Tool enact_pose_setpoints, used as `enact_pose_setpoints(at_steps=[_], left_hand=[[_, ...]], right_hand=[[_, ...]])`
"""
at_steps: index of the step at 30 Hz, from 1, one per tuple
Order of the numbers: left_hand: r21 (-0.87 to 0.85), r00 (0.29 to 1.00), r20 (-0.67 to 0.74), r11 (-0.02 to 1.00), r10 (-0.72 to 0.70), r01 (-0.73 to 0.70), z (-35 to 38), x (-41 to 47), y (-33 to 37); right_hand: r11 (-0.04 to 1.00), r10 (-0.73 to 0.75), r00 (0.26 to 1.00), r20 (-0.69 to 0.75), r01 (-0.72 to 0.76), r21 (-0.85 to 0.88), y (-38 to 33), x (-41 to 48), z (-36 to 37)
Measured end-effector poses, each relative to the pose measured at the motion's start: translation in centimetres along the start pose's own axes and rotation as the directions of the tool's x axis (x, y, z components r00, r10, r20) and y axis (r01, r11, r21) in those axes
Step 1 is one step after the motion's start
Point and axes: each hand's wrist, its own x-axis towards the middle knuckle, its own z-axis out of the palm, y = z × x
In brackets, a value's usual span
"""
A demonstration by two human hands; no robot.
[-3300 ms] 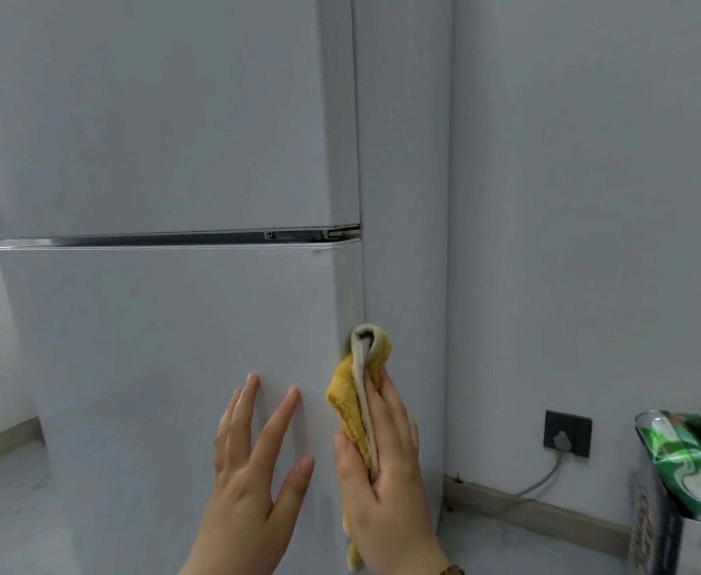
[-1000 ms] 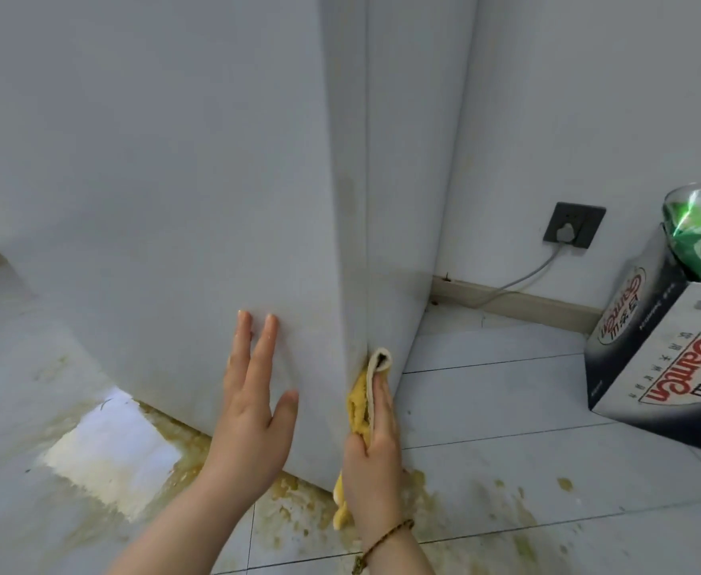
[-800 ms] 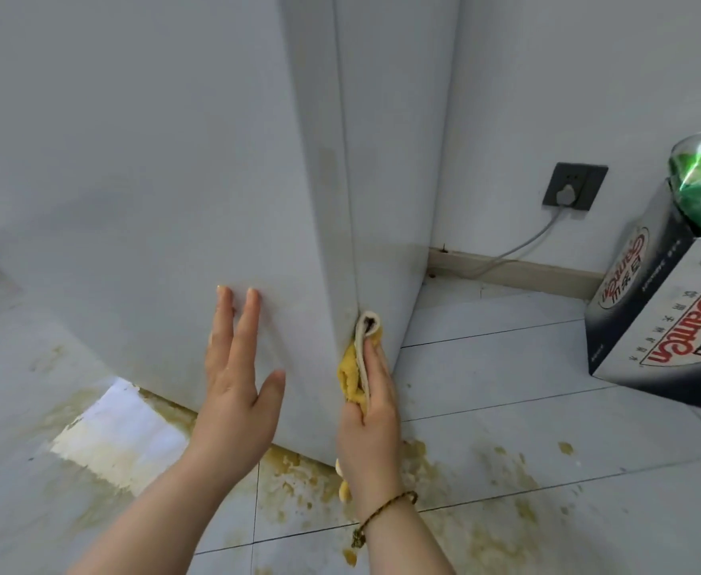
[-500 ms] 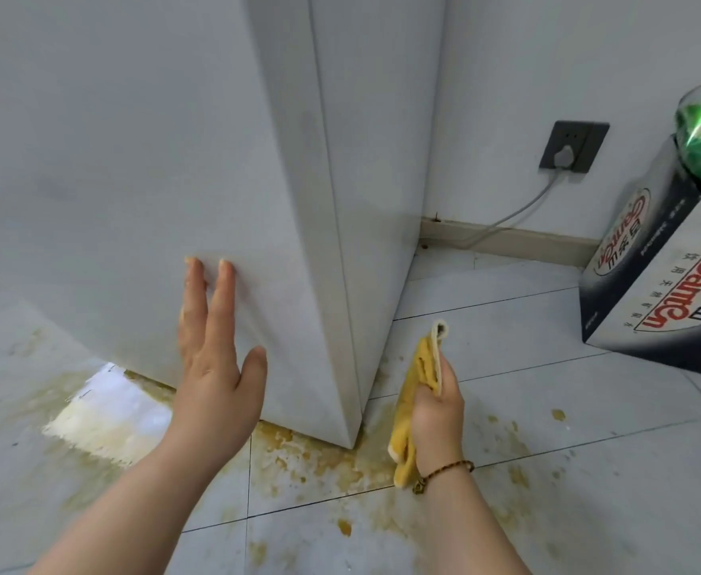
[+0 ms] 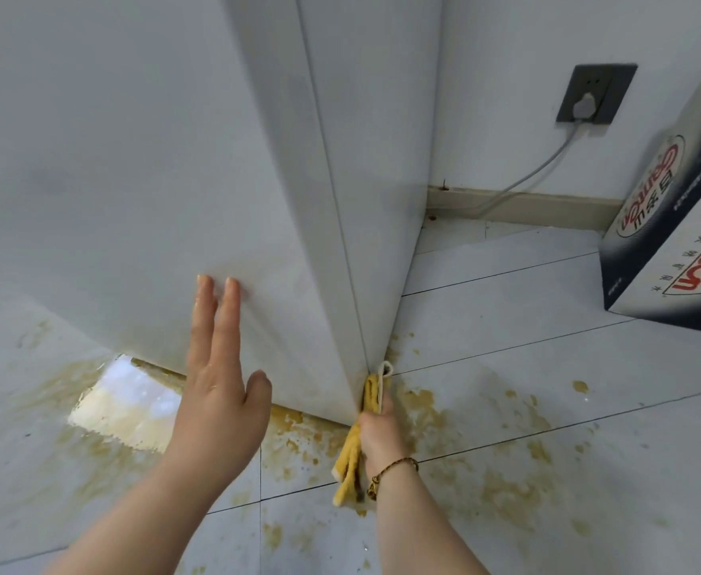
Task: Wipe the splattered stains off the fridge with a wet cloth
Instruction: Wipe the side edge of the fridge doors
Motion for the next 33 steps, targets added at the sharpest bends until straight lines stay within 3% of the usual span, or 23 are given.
enact_pose_setpoints(at_steps=[9,12,15,17,19,21,22,24,25,27,30,33], left_hand=[[-0.041,0.998,0.059,0.999,0.013,-0.011,0.0,0.2,-0.4],[-0.063,0.996,0.068,0.997,0.053,-0.048,-0.2,0.2,-0.4],[-0.082,0.994,0.089,0.995,0.069,-0.062,-0.7,0.3,-0.6],[-0.111,0.993,0.091,0.992,0.077,-0.067,-1.3,0.3,-0.8],[-0.157,0.993,0.083,0.985,0.089,-0.075,-2.0,0.3,-0.8],[-0.200,0.995,0.054,0.977,0.081,-0.069,-2.9,0.3,-0.8],[-0.219,0.997,0.029,0.974,0.067,-0.059,-3.6,0.3,-0.9],[-0.262,1.000,-0.018,0.965,0.014,-0.018,-5.0,0.7,-1.3],[-0.299,0.999,-0.043,0.954,-0.026,0.012,-5.8,1.0,-1.6],[-0.397,0.992,-0.046,0.914,-0.115,0.087,-6.8,1.4,-2.6],[-0.477,0.975,0.016,0.855,-0.222,0.203,-7.1,1.8,-4.6],[-0.516,0.950,0.069,0.804,-0.306,0.296,-7.0,2.1,-5.9]], right_hand=[[0.968,-0.234,0.970,-0.068,0.239,0.078,-3.6,-5.3,2.6],[0.918,-0.390,0.912,-0.122,0.396,0.024,-5.3,-8.0,3.8],[0.817,-0.576,0.809,-0.117,0.566,-0.108,-7.4,-11.1,4.5],[0.705,-0.707,0.700,-0.101,0.688,-0.170,-9.7,-12.8,4.1],[0.538,-0.843,0.527,-0.106,0.827,-0.164,-12.6,-15.3,3.8],[0.246,-0.965,0.218,-0.143,0.943,-0.223,-15.5,-17.9,4.1],[0.045,-0.992,0.006,-0.127,0.950,-0.310,-16.9,-18.9,4.4],[-0.331,-0.925,-0.379,0.008,0.797,-0.505,-18.9,-19.0,4.9],[-0.465,-0.863,-0.491,0.118,0.679,-0.569,-20.0,-18.7,5.6],[-0.615,-0.752,-0.566,0.337,0.421,-0.667,-21.1,-17.5,7.0],[-0.679,-0.669,-0.523,0.528,0.142,-0.720,-20.0,-15.2,8.4],[-0.701,-0.648,-0.471,0.598,0.061,-0.711,-18.3,-13.5,8.8]])
